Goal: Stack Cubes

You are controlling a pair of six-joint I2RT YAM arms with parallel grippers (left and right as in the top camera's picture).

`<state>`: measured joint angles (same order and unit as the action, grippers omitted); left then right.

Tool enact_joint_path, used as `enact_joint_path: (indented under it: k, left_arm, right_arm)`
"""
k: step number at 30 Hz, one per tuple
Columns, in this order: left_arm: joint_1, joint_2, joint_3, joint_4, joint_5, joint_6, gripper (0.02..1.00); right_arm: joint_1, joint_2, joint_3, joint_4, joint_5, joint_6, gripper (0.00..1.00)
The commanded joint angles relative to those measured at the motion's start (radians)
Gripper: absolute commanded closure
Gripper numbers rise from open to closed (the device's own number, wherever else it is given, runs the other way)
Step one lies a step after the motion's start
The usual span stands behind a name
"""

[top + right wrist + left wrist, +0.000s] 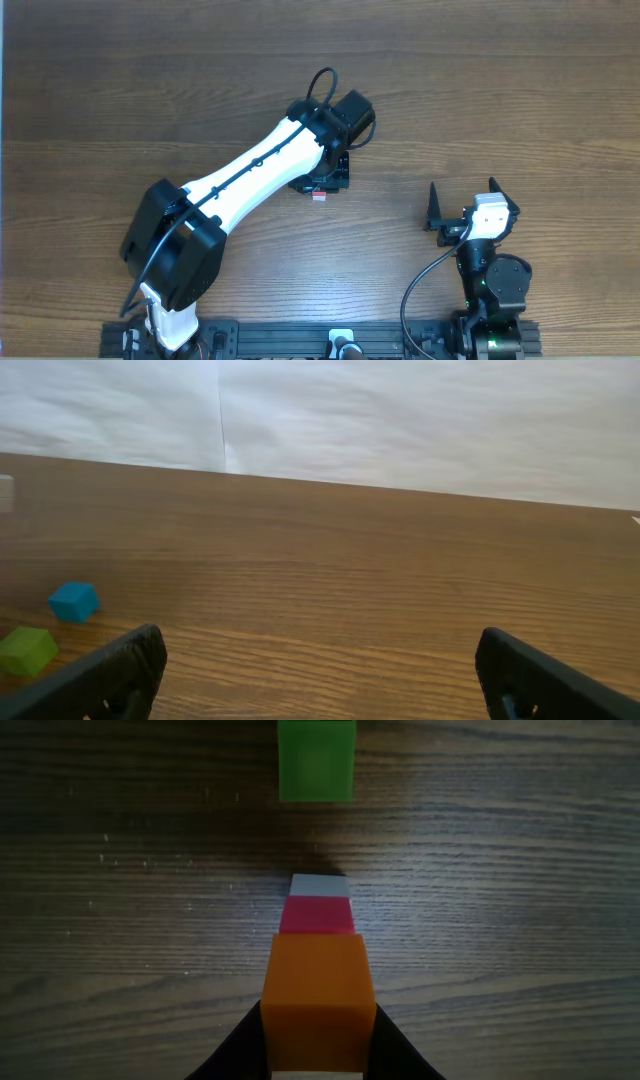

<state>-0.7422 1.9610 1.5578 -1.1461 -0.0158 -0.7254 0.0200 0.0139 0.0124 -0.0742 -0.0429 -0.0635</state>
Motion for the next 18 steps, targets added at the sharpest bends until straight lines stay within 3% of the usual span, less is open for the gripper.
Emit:
enact_joint_path:
  k: [1, 18]
  left_arm:
    - [0.002, 0.016, 0.015, 0.002, -0.008, 0.011, 0.980]
    - [0.002, 0.031, 0.012, -0.007, -0.008, 0.010, 0.978]
  right_arm:
    - [0.004, -0.009, -0.007, 0.002, 0.007, -0.005, 0.007]
    - [0.004, -0.009, -0.007, 0.002, 0.007, -0.005, 0.009]
